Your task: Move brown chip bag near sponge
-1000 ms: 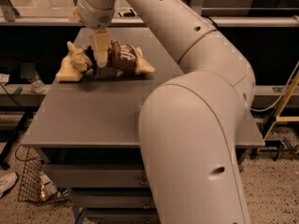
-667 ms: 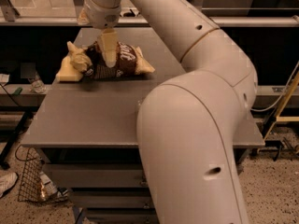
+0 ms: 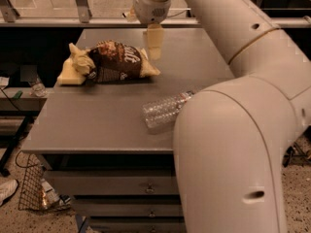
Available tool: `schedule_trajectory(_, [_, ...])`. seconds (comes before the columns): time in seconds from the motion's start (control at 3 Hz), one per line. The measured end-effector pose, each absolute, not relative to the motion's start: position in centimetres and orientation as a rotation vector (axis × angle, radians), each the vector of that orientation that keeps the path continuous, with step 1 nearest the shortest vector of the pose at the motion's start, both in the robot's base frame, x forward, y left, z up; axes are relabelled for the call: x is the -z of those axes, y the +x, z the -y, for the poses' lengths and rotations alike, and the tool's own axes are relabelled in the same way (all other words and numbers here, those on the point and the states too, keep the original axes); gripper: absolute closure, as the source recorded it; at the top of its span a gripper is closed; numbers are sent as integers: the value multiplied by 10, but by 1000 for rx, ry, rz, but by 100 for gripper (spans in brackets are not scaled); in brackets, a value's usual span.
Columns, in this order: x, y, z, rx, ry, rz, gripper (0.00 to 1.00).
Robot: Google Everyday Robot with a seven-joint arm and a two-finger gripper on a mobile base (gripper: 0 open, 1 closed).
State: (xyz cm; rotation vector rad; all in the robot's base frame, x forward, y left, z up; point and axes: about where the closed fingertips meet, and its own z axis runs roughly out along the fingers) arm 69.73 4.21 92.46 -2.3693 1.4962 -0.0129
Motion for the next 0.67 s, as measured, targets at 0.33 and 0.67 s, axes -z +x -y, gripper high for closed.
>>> schedule_trajectory(0.33, [-931, 690, 21, 39, -2241, -1656, 0])
schedule_trajectory(0.67, [-932, 668, 82, 54, -2087, -1814, 0])
